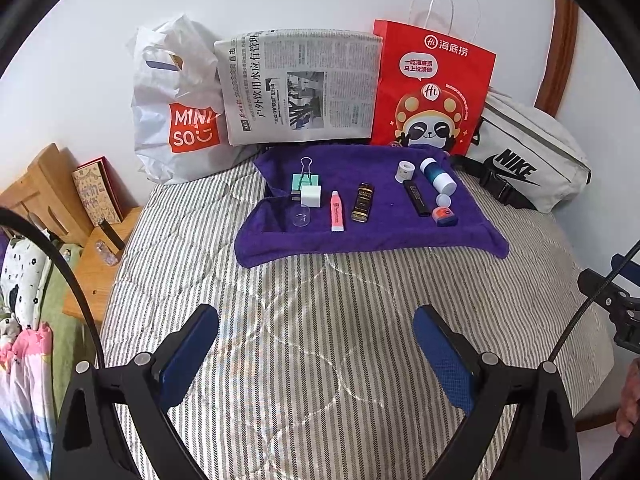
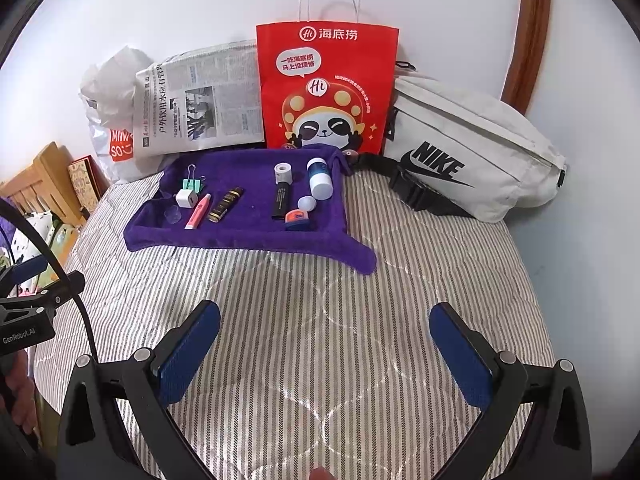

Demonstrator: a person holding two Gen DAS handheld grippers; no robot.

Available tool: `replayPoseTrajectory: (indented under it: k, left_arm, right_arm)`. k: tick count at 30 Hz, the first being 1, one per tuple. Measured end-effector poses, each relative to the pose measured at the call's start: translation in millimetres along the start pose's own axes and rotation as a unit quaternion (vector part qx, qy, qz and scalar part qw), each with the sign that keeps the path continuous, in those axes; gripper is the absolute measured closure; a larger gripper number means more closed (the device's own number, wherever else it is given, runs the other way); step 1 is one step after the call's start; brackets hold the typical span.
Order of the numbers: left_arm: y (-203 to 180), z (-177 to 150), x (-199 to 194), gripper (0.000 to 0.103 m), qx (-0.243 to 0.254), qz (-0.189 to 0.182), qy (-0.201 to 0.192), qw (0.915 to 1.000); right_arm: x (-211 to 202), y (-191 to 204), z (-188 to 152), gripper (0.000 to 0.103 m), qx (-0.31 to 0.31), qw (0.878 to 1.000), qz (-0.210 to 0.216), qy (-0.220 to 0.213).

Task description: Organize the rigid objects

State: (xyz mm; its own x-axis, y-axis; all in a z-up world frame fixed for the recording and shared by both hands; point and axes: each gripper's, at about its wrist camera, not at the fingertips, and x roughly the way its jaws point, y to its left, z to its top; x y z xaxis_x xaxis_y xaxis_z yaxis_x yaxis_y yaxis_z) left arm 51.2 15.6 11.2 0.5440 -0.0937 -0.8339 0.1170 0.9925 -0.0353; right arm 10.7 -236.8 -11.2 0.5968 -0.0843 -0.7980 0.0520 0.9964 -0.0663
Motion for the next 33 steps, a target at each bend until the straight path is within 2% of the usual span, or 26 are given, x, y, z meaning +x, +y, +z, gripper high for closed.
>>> replayPoseTrajectory:
  k: [33]
  left_arm:
    - [5.9, -0.9, 2.9, 0.004, 0.004, 0.001, 0.004, 1.0]
  right_arm:
    - [0.6, -1.5, 0.8, 0.0, -0.003, 1.0, -0.001, 0.003]
